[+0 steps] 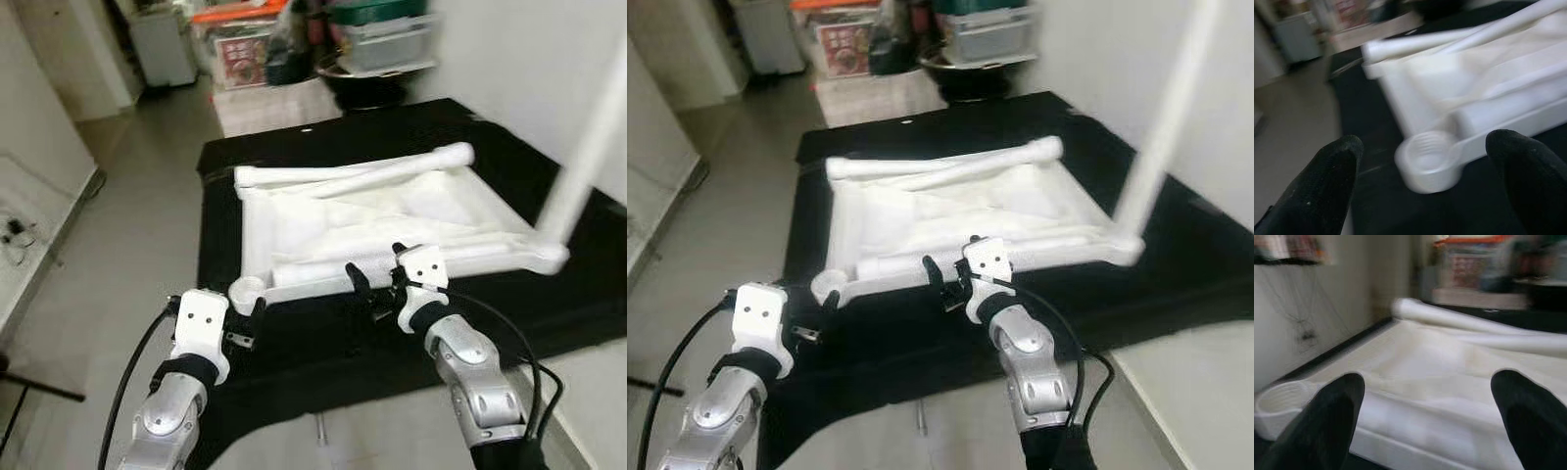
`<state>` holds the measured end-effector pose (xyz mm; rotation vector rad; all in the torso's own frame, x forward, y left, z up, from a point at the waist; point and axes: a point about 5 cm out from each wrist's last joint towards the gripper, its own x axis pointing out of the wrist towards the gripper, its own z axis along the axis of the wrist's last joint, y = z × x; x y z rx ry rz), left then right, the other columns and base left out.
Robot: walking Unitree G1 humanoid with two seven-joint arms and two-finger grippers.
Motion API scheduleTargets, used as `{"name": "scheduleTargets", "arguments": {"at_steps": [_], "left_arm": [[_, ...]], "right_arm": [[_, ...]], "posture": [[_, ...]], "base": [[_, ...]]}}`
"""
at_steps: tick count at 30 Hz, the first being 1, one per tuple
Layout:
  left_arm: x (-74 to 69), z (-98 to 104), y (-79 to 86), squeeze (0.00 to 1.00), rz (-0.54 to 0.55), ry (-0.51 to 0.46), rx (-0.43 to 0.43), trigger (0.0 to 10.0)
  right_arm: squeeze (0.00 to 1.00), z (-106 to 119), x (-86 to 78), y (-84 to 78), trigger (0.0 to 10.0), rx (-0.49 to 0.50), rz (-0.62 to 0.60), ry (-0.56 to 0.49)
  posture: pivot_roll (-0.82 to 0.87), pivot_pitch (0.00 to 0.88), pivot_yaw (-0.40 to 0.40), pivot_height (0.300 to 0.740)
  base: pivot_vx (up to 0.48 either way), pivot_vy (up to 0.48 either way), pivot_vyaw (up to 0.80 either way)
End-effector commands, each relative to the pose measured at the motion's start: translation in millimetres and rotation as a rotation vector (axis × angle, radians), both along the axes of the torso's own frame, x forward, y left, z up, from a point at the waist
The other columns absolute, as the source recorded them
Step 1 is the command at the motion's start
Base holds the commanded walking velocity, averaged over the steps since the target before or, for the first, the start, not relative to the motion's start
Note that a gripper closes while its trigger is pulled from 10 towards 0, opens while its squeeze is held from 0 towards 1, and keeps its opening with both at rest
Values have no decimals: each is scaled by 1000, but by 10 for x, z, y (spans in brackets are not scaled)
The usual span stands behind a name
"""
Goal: Building children table
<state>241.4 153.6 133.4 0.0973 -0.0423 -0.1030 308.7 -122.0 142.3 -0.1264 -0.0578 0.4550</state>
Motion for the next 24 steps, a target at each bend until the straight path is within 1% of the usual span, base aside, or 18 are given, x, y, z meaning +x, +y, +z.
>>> {"name": "scheduleTargets", "arguments": {"at_steps": [1,7,10,12,13,15,16,17,18,20,21,22,23,24], "left_arm": [[4,17,-16,0,-10,-4,9,10000],[-23,20,-10,0,-17,10,3,10000],[-34,17,-24,0,-51,33,-12,10000],[-34,17,-24,0,-51,33,-12,10000],[-37,18,-45,0,-90,56,-35,10000],[-38,58,-145,0,-205,97,-137,10000],[-38,58,-145,0,-205,97,-137,10000],[-39,79,-187,0,-246,107,-174,10000],[-39,79,-187,0,-246,107,-174,10000],[-37,131,-292,0,-334,133,-284,10000],[-37,131,-292,0,-334,133,-284,10000],[-24,153,-333,0,-366,155,-349,10000],[-5,160,-359,0,-384,178,-392,10000],[-5,160,-359,0,-384,178,-392,10000]], "right_arm": [[0,-30,-17,-34,10000,-10,0,2],[0,-50,-23,-61,10000,49,-10,36],[0,-42,-31,-60,10000,54,-2,38],[0,-42,-31,-60,10000,54,-2,38],[0,-37,-33,-65,10000,60,1,41],[0,-26,-40,-85,10000,73,0,47],[0,-26,-40,-85,10000,73,0,47],[0,-22,-43,-90,10000,76,-1,47],[0,-22,-43,-90,10000,76,-1,47],[0,-18,-40,-100,10000,83,-10,53],[0,-18,-40,-100,10000,83,-10,53],[0,-19,-39,-100,10000,90,-11,60],[0,-17,-39,-102,10000,90,-14,62],[0,-17,-39,-102,10000,90,-14,62]], "posture": [[-87,8,82,740],[-76,13,77,740],[-74,21,74,740],[-74,21,74,740],[-72,26,73,740],[-73,33,71,740],[-73,33,71,740],[-73,35,71,740],[-73,35,71,740],[-76,36,71,740],[-76,36,71,740],[-82,39,72,740],[-82,39,72,740],[-82,39,72,740]], "base": [[300,0,800],[0,0,0],[0,0,0],[0,0,0],[0,0,0],[0,0,0],[0,0,0],[0,0,0],[0,0,0],[0,0,0],[0,0,0],[0,0,-800],[0,0,-800],[0,0,-800]]}}
